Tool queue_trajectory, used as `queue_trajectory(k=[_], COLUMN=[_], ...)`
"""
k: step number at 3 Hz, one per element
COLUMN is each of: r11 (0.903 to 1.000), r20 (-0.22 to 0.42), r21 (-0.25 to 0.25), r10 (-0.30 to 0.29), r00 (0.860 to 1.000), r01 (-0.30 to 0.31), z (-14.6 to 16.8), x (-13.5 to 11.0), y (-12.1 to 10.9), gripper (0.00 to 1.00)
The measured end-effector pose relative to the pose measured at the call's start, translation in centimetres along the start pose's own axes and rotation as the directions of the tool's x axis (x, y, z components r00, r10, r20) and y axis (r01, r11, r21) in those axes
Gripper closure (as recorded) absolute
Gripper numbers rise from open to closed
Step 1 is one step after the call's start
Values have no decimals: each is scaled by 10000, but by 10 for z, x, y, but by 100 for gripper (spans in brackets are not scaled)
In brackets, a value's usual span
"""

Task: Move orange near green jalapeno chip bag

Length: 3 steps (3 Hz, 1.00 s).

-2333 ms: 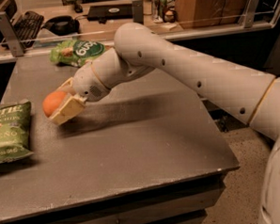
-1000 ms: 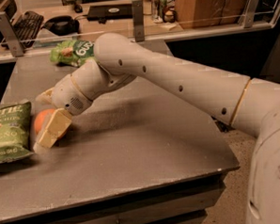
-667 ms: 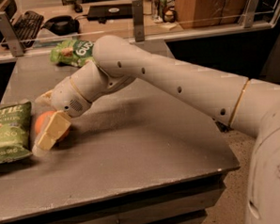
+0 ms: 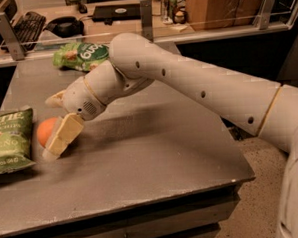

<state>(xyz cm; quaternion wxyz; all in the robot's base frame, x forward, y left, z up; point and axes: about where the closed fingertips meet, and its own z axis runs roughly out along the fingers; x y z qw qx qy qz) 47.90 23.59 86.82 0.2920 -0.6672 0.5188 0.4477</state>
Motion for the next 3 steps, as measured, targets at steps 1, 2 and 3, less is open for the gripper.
queue_trajectory(k=[1,2,3], r11=[9972,9862,9882], r20=[12,289,260], r21=[750,1656,1530], r10=[-70,-14,-35], r00=[10000,9996,9997], r01=[69,-34,-5], z=[-53,-133,-123], x=[0,13,11], y=[-4,-3,-3], gripper=[0,0,0])
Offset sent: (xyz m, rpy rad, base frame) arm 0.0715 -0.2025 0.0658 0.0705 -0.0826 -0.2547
